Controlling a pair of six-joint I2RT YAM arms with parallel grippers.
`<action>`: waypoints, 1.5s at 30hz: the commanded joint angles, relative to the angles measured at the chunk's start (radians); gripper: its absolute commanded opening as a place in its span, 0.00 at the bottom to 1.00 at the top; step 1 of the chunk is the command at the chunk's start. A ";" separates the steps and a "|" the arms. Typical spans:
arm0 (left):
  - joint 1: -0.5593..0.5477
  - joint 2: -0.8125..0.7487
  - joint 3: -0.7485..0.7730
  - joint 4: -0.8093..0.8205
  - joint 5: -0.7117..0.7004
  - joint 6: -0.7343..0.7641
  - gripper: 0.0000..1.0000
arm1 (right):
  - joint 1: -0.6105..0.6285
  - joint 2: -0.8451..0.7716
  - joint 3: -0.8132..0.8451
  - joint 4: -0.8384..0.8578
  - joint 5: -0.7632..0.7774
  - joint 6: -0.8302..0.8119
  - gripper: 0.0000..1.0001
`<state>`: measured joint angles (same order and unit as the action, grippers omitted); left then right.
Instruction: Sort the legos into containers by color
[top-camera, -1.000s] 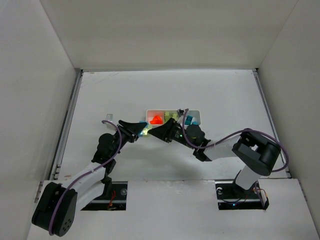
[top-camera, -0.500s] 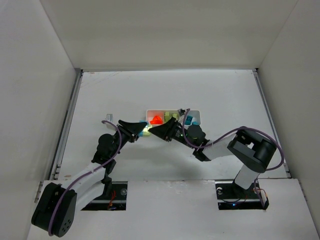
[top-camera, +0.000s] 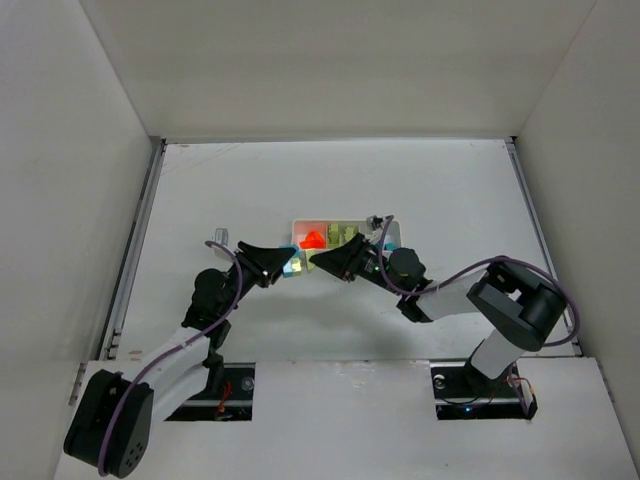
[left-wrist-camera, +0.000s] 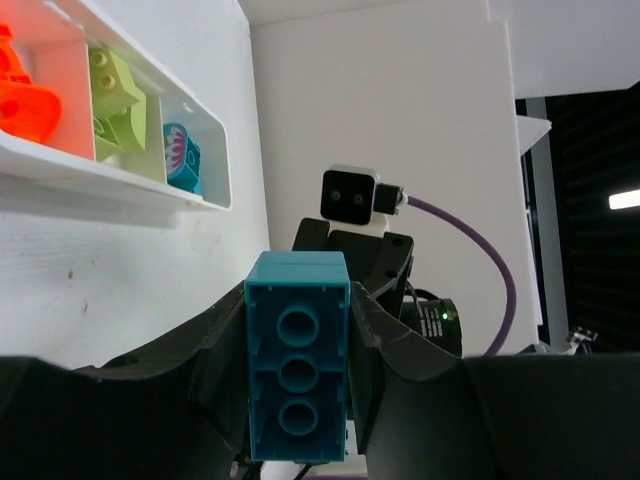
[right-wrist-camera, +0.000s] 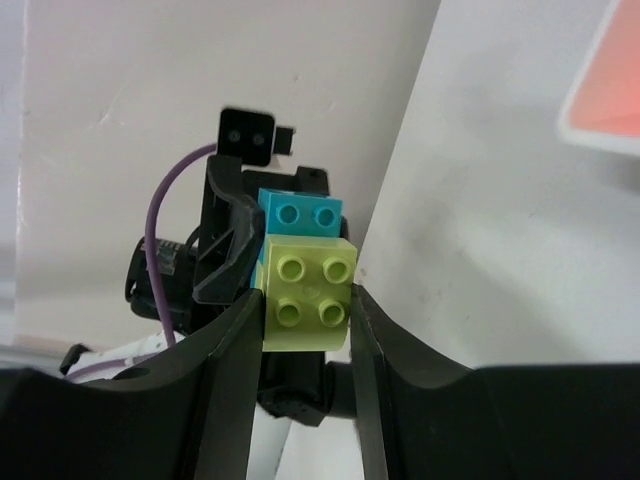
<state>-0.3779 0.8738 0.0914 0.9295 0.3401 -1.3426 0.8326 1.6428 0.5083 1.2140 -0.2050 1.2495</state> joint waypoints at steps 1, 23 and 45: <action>0.066 -0.036 -0.016 0.029 0.007 0.002 0.15 | -0.086 -0.058 -0.050 0.073 0.030 -0.030 0.35; 0.078 0.031 0.014 0.049 0.014 0.037 0.15 | -0.142 -0.172 0.246 -0.858 0.429 -0.542 0.39; 0.027 0.051 0.057 0.058 -0.021 0.049 0.16 | -0.013 -0.386 0.158 -0.736 0.284 -0.486 0.72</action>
<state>-0.3351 0.9337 0.1013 0.9165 0.3313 -1.3090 0.7578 1.3224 0.7151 0.3279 0.1909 0.7074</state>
